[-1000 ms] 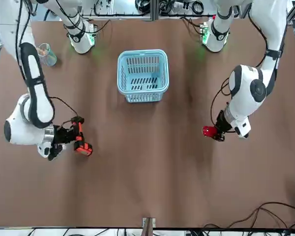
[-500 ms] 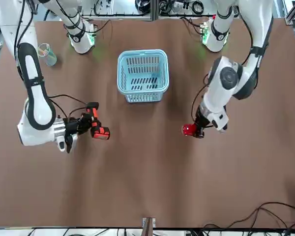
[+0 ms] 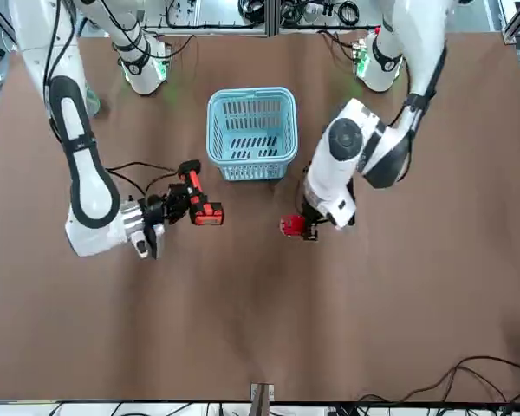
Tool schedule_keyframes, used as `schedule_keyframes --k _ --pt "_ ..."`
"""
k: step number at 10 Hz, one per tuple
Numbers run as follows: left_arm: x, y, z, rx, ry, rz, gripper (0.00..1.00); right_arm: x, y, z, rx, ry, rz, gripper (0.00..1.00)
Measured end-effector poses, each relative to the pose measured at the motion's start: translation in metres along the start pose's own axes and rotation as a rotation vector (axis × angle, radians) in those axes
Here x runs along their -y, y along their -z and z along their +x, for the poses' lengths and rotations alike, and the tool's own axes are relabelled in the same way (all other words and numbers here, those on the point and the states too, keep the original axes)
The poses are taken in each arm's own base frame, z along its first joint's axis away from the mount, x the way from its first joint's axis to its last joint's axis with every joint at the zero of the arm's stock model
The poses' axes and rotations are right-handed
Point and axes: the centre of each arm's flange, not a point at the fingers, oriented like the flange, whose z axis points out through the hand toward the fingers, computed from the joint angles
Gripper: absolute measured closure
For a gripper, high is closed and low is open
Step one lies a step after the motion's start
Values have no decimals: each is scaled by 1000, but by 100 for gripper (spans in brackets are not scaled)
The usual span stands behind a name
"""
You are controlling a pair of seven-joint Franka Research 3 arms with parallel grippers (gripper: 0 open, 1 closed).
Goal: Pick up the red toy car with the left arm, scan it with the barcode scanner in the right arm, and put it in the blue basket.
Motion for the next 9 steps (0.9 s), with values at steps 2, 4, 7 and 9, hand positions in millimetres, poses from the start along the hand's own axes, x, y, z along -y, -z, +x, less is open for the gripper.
schedule_keyframes --k 2,4,7,9 --pt "20 -2 -37 -3 -12 20 52 9 -9 1 -2 1 78 63" --pt "36 -4 -59 -13 -28 38 52 7 -15 0 -25 -15 124 63" --pt "49 -1 -80 -31 -41 22 52 4 -25 -2 -38 -29 152 63" --pt "48 3 -87 -19 -38 13 52 6 -41 2 -42 -29 145 63"
